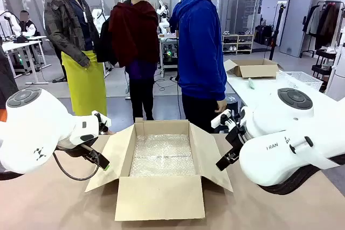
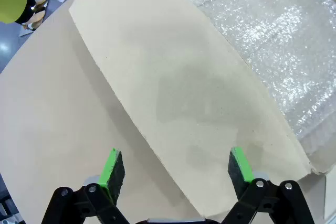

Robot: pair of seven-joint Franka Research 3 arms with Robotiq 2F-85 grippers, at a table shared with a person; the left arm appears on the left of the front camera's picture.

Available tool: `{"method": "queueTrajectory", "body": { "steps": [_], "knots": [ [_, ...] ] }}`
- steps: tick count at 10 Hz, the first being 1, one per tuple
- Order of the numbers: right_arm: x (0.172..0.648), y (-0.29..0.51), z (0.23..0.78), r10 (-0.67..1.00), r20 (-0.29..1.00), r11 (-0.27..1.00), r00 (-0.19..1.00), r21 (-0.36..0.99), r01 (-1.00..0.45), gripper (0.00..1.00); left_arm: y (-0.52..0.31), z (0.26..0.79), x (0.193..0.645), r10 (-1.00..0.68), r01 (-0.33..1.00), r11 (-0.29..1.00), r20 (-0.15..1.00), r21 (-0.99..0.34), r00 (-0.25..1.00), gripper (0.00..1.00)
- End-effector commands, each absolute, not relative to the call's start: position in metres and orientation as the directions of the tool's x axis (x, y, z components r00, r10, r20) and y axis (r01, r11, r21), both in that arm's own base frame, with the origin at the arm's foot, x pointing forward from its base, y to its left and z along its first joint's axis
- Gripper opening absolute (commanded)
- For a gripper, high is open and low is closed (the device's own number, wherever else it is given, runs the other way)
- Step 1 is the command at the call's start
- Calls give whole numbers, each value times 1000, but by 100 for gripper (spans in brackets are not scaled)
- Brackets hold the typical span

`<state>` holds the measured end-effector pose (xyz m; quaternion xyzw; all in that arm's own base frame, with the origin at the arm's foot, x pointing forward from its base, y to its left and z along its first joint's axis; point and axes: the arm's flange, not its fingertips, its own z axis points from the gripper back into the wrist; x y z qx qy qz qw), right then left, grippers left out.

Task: Pack the glasses set securely to prepare it for shipping.
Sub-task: Place the Glasses case inside the Package Box.

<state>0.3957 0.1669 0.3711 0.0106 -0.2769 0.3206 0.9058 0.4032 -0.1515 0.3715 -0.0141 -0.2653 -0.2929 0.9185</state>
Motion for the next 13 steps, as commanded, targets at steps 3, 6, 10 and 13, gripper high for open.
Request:
{"method": "queueTrajectory", "body": {
  "steps": [3,6,10,13],
  "knots": [
    [396,167,371,575,508,794,641,-158,-587,100,-152,372,403,-531,546,828,496,130,687,100],
    [396,167,371,575,508,794,641,-158,-587,100,-152,372,403,-531,546,828,496,130,687,100],
    [396,167,371,576,508,794,640,-159,-587,100,-152,371,403,-532,547,827,495,130,687,100],
    [405,148,409,502,538,856,677,-197,-478,100,-139,409,395,-561,594,797,500,110,660,100]
  ]
}}
